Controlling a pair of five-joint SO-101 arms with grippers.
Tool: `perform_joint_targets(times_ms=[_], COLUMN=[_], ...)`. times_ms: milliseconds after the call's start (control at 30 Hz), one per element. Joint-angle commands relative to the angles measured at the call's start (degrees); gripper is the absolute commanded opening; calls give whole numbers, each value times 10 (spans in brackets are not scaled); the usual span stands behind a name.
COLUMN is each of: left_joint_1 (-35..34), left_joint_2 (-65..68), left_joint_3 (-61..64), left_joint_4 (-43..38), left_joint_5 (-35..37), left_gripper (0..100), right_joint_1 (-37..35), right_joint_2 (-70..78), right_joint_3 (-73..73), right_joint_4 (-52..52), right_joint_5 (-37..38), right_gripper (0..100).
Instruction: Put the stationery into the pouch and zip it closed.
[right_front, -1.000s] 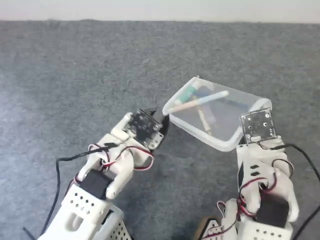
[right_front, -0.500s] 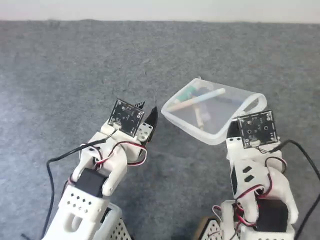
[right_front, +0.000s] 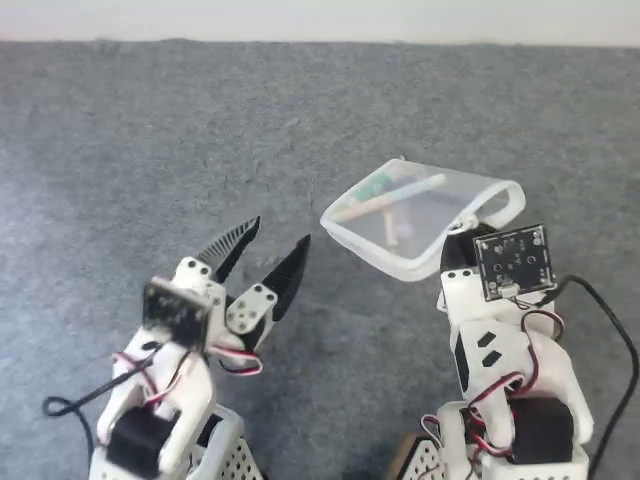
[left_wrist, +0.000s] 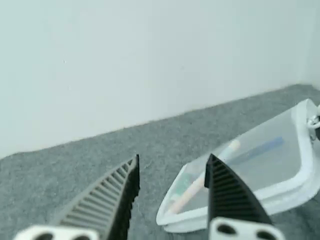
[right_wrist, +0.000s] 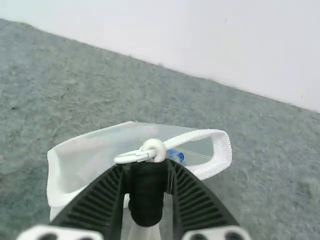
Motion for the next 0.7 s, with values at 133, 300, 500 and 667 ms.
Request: perform_joint_targets(times_ms=[133,300,500,667], left_joint_1=[40,93,127,139], left_joint_2=[0,12,14,14], left_joint_3=[-4,1,22,29], left_joint_4=[9,27,25,24], left_joint_5=[-11,-51,-91,-115], left_gripper=[204,232,235,235], right_joint_1=[-44,-90,-127,-143], right_joint_2=[-12,-12,-12,-12], right_joint_3=[-66,-106,-145,-148], right_joint_4=[-9,30,78,101], right_joint_5=[-4,-3,17,37], right_gripper=[8,8,7,7])
